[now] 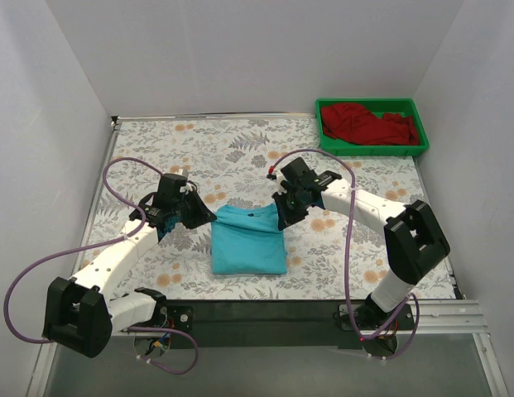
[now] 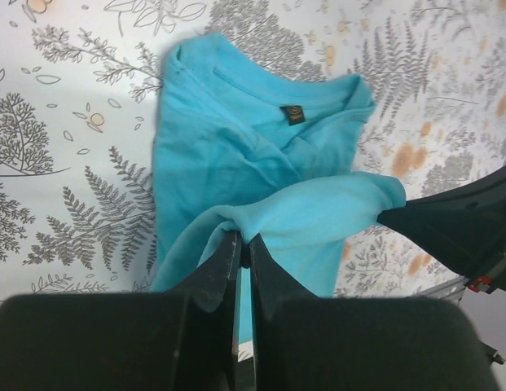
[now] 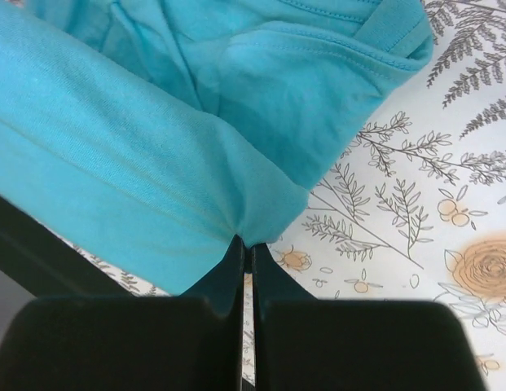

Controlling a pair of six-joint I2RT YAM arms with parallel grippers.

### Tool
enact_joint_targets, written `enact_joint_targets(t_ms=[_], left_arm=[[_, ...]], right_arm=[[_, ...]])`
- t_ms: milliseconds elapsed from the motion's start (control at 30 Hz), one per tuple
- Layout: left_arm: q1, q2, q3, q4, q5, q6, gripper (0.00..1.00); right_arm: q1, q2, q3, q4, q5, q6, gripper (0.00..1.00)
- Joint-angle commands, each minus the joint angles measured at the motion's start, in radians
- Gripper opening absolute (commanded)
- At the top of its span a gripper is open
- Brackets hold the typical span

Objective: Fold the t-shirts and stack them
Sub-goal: Fold the tshirt

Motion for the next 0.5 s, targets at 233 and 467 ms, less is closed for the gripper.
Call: enact_joint_targets(t_ms=[233, 467], left_arm=[[0.000, -0.080, 0.060, -0.005, 0.020, 0.021, 0.00], [0.000, -0.057, 0.043, 0.059, -0.030, 0.021, 0.00]], right_arm=[[-0.003, -0.132, 0.033, -0.053, 0.018, 0.019, 0.01], [-0.013, -0.110, 0.068, -0.056, 0.049, 0.007, 0.01]])
